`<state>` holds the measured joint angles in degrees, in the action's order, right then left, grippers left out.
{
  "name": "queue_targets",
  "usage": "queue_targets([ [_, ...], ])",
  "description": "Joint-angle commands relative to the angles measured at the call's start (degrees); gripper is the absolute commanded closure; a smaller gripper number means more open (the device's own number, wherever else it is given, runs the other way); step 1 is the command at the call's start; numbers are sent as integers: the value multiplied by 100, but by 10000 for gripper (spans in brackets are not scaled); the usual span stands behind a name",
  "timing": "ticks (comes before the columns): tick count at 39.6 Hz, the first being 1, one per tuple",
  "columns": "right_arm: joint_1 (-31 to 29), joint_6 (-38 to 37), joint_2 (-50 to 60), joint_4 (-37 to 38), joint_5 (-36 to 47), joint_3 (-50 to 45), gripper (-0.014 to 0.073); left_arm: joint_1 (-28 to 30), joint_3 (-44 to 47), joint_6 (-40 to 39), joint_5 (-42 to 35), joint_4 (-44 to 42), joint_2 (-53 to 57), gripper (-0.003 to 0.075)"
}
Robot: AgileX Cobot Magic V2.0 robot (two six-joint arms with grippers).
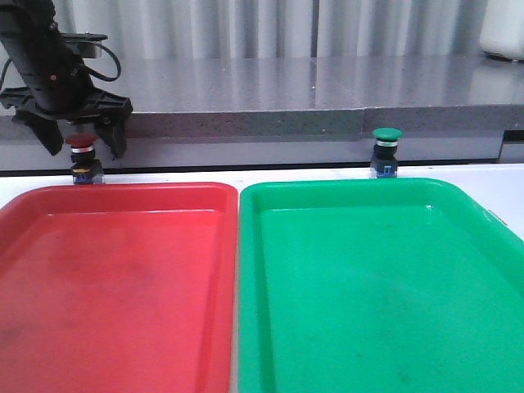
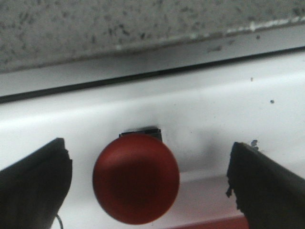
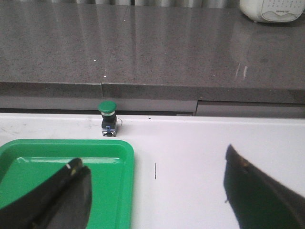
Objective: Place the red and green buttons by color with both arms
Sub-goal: 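Move the left gripper down over the red push button, then close the left gripper on the red button and lift it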
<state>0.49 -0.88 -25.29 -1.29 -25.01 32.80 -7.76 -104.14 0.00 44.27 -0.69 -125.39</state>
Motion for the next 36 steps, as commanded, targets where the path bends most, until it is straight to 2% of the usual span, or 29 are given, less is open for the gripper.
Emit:
queue_targets([
  [1,-35,18,-60,13,439,194,5,-10,-183,-94,-156,69,315,181],
  [9,-35,18,-60,13,439,194,5,-10,-183,-94,-227,69,315,483],
  [15,-35,18,-60,13,439,194,5,-10,-287,-94,-122,69,315,636],
  [17,-35,18,-60,13,439,194,5,-10,-387,-94,20,69,326,658],
  [26,-35,18,-60,13,439,194,5,-2,-579,-94,503,69,758,659],
  [31,-35,18,-60,13,439,194,5,-2,-259,-94,506,444,1192,659],
  [36,-35,18,-60,13,439,194,5,-100,529,-50,153,673,1806,659],
])
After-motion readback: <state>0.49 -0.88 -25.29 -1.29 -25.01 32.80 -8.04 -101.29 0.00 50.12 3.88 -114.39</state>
